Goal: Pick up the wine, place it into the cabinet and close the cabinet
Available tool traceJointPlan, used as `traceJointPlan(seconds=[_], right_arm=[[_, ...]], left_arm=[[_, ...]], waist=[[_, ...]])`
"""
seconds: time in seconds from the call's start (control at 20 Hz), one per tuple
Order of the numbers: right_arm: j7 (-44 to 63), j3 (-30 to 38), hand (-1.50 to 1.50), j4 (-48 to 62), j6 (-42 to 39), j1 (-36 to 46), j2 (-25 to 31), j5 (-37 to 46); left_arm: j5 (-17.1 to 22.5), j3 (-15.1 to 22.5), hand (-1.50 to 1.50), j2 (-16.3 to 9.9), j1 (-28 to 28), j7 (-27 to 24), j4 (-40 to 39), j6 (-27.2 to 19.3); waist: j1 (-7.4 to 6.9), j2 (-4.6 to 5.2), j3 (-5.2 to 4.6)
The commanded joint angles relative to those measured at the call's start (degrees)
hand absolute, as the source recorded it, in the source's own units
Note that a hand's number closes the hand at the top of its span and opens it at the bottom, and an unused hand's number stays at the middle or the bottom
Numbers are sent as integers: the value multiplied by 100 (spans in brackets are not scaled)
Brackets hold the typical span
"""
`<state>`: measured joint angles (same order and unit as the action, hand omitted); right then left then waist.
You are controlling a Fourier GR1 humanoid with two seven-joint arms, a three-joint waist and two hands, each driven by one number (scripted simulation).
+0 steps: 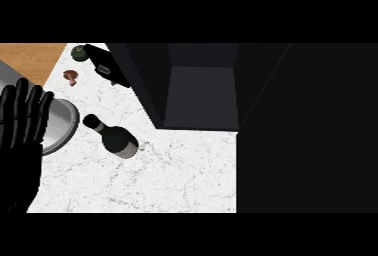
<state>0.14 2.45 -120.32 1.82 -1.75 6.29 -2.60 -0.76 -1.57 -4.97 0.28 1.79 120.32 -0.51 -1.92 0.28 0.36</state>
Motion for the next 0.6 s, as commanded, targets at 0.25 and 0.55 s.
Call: traceJointPlan(seconds=[0.25, 0.55], right_arm=[[-58, -387, -150, -890, -544, -919, 55, -214], [1046, -884, -150, -1289, -992, -916, 291, -812]], left_arm=[[-2094, 1543, -150, 488, -124, 1, -565, -2395], [-683, 2507, -150, 495, -904, 310, -1219, -4009]], waist=[[355, -61, -28], [307, -35, -37]])
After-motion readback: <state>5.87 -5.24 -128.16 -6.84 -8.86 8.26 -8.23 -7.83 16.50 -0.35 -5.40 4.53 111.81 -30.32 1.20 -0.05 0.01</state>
